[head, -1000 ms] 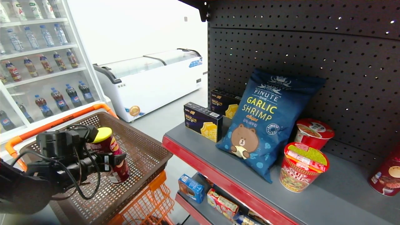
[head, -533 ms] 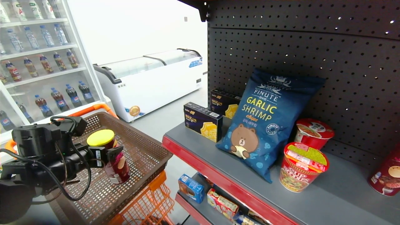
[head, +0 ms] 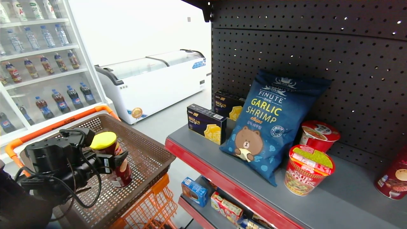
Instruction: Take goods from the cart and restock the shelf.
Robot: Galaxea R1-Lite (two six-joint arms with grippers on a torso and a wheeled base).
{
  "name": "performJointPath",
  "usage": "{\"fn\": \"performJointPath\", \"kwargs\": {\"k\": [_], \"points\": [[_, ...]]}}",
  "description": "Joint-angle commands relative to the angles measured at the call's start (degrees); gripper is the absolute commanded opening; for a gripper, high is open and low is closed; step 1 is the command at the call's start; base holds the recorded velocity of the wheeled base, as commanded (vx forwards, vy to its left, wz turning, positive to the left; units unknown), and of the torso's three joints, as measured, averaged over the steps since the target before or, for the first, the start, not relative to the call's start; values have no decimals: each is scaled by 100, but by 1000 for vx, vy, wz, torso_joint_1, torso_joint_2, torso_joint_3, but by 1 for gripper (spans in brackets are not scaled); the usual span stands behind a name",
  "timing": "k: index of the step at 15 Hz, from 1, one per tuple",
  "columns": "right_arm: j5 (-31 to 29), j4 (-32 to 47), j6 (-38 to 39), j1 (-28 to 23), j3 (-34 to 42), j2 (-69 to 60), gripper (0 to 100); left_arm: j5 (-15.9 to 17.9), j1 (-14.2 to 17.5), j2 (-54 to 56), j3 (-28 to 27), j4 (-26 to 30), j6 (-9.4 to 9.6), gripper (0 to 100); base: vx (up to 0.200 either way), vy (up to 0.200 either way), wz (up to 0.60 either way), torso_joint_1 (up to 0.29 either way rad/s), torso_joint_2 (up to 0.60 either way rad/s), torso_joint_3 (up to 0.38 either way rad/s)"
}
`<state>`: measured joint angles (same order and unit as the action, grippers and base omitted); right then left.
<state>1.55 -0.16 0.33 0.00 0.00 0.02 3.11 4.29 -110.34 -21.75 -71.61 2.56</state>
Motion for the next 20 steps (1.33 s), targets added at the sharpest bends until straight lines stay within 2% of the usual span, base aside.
{"fn": "performJointPath", "kwargs": {"k": [1,7,8,13,16,17,18,19,20], "points": [[3,-2,2,0,0,-2,100,-12,2,-445,21,-117,-1,100,0,0,0,0,0,0],[3,-2,2,0,0,-2,100,-179,-7,-1007,-75,-521,-10,100,0,0,0,0,0,0],[3,-2,2,0,0,-2,100,-188,-16,-1007,-163,-486,-10,0,0,0,0,0,0,0],[3,-2,2,0,0,-2,100,-258,-86,-884,-58,-319,-27,0,0,0,0,0,0,0],[3,-2,2,0,0,-2,100,-284,-95,-58,-181,710,-1,0,0,0,0,0,0,0],[3,-2,2,0,0,-2,100,-293,-95,487,-479,1448,-54,0,0,0,0,0,0,0],[3,-2,2,-9,0,-2,100,-284,-86,733,-620,1843,-63,0,0,0,0,0,0,0],[3,-2,2,0,0,-2,100,-223,-86,1462,-972,3074,-71,0,0,0,0,0,0,0],[3,-2,2,0,0,-2,100,-188,-78,1682,-1051,3417,-71,0,0,0,0,0,0,0]]}}
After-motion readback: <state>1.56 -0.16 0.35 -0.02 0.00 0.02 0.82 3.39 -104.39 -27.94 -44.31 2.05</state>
